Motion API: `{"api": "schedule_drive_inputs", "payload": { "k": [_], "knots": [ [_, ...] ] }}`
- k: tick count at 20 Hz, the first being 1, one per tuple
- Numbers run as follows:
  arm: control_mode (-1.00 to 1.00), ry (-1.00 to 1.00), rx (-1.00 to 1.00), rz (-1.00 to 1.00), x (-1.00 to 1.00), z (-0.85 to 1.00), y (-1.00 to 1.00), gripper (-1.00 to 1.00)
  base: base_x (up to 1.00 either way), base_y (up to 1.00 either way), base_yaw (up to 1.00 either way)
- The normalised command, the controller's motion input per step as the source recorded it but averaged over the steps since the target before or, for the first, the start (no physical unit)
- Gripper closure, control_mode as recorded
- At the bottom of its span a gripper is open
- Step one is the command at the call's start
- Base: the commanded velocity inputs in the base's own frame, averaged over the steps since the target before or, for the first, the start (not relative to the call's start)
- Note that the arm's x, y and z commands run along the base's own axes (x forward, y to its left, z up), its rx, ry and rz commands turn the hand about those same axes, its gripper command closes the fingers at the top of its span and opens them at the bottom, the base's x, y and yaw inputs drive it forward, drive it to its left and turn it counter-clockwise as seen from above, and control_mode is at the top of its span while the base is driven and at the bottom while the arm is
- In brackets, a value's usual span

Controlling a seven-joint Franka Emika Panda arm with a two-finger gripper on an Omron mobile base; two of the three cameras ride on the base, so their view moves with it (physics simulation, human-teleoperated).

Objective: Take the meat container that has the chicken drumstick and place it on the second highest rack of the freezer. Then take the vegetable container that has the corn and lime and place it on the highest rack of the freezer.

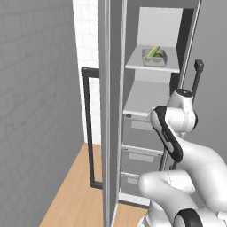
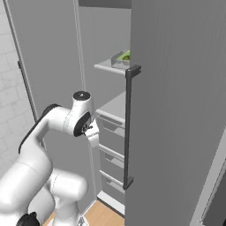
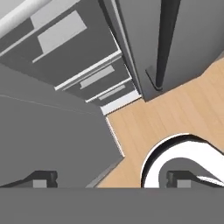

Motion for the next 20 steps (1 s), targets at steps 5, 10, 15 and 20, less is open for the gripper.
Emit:
{"api": "schedule_drive_inputs", "payload": {
  "k": [5,10,15,20],
  "knots": [
    [-1.00,-0.02,-0.03,0.07,-0.39,0.03,0.03,-1.00,0.00,0.00,0.00],
    [-1.00,0.00,0.00,-0.02,-0.09,0.00,0.00,-1.00,0.00,0.00,0.00],
    [1.00,0.00,0.00,0.09,-0.68,0.00,-0.08,-1.00,-0.20,-0.05,0.06],
    [1.00,0.00,0.00,0.00,0.00,0.00,0.00,-1.00,-0.90,-0.30,0.43]
  ]
}}
